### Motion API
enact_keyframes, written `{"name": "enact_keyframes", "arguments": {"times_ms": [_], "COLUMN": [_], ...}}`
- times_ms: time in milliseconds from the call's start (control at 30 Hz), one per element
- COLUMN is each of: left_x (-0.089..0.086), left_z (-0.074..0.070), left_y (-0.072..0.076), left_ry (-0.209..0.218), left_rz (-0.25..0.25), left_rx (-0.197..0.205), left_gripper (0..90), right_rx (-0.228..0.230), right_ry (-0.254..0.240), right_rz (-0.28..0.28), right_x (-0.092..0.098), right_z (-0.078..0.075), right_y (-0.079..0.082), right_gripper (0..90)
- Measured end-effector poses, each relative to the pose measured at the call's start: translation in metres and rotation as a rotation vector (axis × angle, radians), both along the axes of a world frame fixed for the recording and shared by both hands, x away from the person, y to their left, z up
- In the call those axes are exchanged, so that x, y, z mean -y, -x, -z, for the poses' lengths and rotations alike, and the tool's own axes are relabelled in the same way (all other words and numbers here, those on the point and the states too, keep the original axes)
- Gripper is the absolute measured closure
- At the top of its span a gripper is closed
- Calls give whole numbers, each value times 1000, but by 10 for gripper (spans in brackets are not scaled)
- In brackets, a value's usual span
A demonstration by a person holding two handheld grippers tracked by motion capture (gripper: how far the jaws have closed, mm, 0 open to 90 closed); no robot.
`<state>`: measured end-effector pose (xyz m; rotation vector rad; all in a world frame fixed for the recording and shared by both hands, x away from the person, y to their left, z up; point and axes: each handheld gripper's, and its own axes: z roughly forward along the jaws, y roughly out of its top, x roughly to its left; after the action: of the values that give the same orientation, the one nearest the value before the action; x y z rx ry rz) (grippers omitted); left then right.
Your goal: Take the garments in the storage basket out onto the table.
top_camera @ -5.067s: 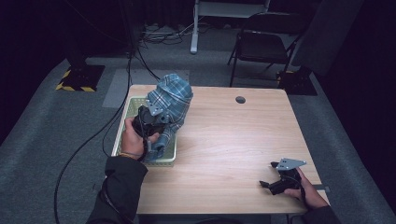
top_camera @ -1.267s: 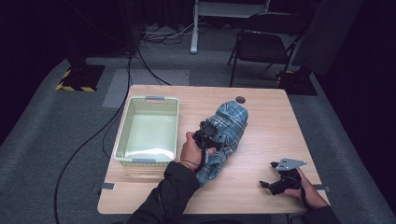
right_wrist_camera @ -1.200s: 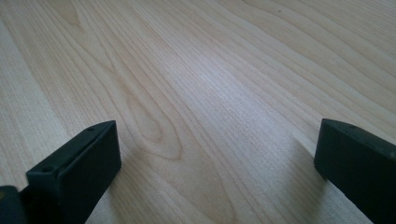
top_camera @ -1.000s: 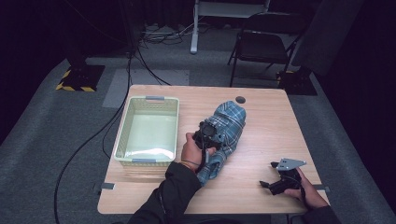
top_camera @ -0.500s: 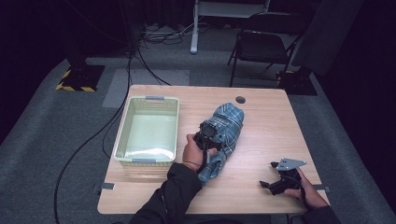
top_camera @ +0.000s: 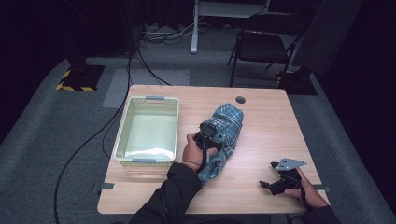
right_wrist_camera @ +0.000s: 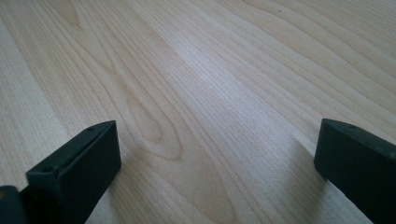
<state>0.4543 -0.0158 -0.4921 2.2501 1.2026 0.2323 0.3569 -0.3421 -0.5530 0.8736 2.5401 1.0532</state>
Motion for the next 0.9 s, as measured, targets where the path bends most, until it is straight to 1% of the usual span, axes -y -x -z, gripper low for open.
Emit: {"name": "enact_keyframes", "arguments": {"times_ms": [200, 267, 333, 433, 667, 767, 900], "left_x": [1, 1, 1, 1, 0, 0, 1], "left_z": [0, -1, -1, -2, -5, -7, -7], "left_y": [0, 0, 1, 2, 3, 4, 4], "left_ry": [-6, -6, -16, -15, -22, -28, -28], "left_rz": [7, 10, 20, 20, 30, 42, 47], "left_rx": [2, 2, 6, 2, 9, 11, 17], "left_gripper": [375, 355, 338, 298, 255, 243, 203], "right_rx": [0, 0, 0, 0, 0, 0, 0], "right_ry": [0, 0, 0, 0, 0, 0, 0], "right_rz": [0, 0, 0, 0, 0, 0, 0], "right_x": [0, 0, 0, 0, 0, 0, 0], "right_z": [0, 0, 0, 0, 0, 0, 0], "right_y": [0, 0, 0, 0, 0, 0, 0], "right_gripper": [6, 6, 6, 6, 6, 6, 6]}}
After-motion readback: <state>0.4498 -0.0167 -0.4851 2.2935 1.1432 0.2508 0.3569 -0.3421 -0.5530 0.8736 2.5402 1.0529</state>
